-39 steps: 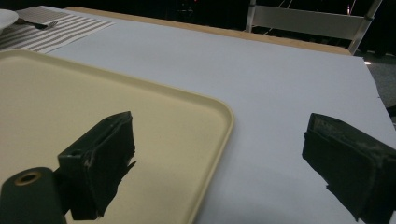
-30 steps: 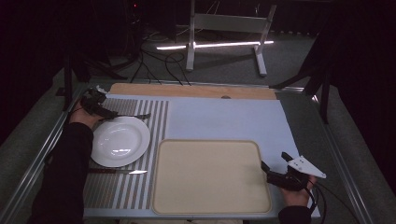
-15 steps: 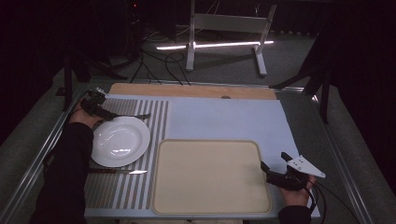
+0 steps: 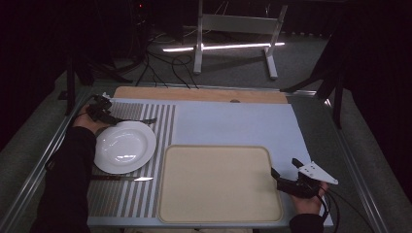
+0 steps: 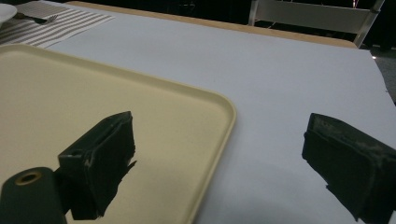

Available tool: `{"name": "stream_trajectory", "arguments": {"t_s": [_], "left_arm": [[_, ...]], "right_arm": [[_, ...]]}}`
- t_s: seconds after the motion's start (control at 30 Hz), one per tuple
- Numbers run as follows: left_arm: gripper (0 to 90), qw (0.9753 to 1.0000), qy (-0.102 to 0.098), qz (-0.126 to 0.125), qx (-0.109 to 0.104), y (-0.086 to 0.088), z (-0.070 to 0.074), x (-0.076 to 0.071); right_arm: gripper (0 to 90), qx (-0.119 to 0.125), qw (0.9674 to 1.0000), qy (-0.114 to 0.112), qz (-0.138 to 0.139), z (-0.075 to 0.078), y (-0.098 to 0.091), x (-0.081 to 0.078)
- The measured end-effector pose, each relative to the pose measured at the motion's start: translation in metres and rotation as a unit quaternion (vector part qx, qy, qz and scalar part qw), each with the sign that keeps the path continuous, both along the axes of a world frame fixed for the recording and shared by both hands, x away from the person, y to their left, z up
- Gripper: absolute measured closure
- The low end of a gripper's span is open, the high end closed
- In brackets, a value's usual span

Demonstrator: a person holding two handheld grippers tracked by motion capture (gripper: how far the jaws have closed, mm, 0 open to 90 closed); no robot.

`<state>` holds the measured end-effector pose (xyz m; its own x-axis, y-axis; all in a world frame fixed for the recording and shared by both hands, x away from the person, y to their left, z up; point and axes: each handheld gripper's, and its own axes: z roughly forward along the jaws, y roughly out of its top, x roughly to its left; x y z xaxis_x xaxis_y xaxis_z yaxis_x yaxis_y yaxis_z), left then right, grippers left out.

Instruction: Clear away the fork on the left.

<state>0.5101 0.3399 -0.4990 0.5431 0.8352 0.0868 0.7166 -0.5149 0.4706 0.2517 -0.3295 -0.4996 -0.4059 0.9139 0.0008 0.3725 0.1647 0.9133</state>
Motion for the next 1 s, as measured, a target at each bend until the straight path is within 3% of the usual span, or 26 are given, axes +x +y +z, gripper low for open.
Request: {"name": "stream_trajectory", "arguments": {"t_s": [0.13, 0.3, 0.33, 0.47, 0.63, 0.77, 1.0], "left_arm": [[50.5, 0.9998, 0.007, -0.012, -0.014, 0.001, -0.001, -0.002], [53.0, 0.9998, 0.002, -0.020, -0.009, 0.000, -0.001, -0.002], [54.9, 0.9994, 0.000, -0.034, 0.007, -0.003, 0.001, -0.003], [59.0, 0.9986, -0.009, -0.047, 0.024, -0.009, 0.002, -0.004], [68.9, 0.9952, -0.029, -0.073, 0.058, -0.018, 0.003, -0.009], [87.8, 0.9958, -0.019, -0.069, 0.057, -0.021, 0.006, -0.008], [90.0, 0.9963, -0.014, -0.064, 0.056, -0.021, 0.006, -0.007]], "right_arm": [[9.3, -0.001, 1.0000, 0.001, 0.002, 0.000, 0.000, 0.000], [9.3, 0.000, 1.0000, 0.002, 0.003, 0.000, 0.001, 0.001], [9.3, 0.000, 1.0000, 0.002, 0.003, -0.001, 0.001, 0.001], [9.3, 0.000, 1.0000, 0.002, 0.004, 0.000, 0.001, 0.001], [9.4, -0.001, 1.0000, 0.001, 0.005, 0.000, 0.001, 0.001], [9.4, 0.000, 1.0000, 0.000, 0.004, 0.000, 0.001, 0.001], [9.4, 0.000, 1.0000, -0.001, 0.005, 0.000, 0.000, 0.001]]}}
